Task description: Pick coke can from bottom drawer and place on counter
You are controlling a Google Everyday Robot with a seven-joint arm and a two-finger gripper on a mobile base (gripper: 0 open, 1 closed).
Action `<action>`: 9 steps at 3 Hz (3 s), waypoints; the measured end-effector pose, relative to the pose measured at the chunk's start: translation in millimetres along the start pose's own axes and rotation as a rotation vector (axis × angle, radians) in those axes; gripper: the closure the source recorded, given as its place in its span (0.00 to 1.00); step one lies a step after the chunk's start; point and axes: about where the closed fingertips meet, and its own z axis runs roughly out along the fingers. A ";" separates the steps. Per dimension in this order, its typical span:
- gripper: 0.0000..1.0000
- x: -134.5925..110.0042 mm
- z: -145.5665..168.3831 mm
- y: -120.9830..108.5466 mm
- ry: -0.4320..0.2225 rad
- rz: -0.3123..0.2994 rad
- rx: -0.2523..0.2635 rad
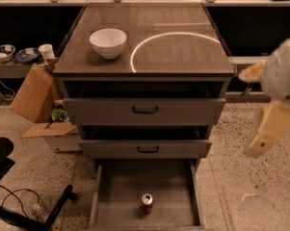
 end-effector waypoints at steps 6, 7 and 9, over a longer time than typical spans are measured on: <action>0.00 -6.9 268.1 7.2 -0.728 0.040 -0.049; 0.00 -30.6 339.6 25.1 -0.788 0.042 -0.133; 0.00 -36.0 469.2 21.8 -0.931 0.021 -0.078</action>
Offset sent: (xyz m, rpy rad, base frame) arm 0.0497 0.0353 -0.2217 0.6904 -0.2785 0.0139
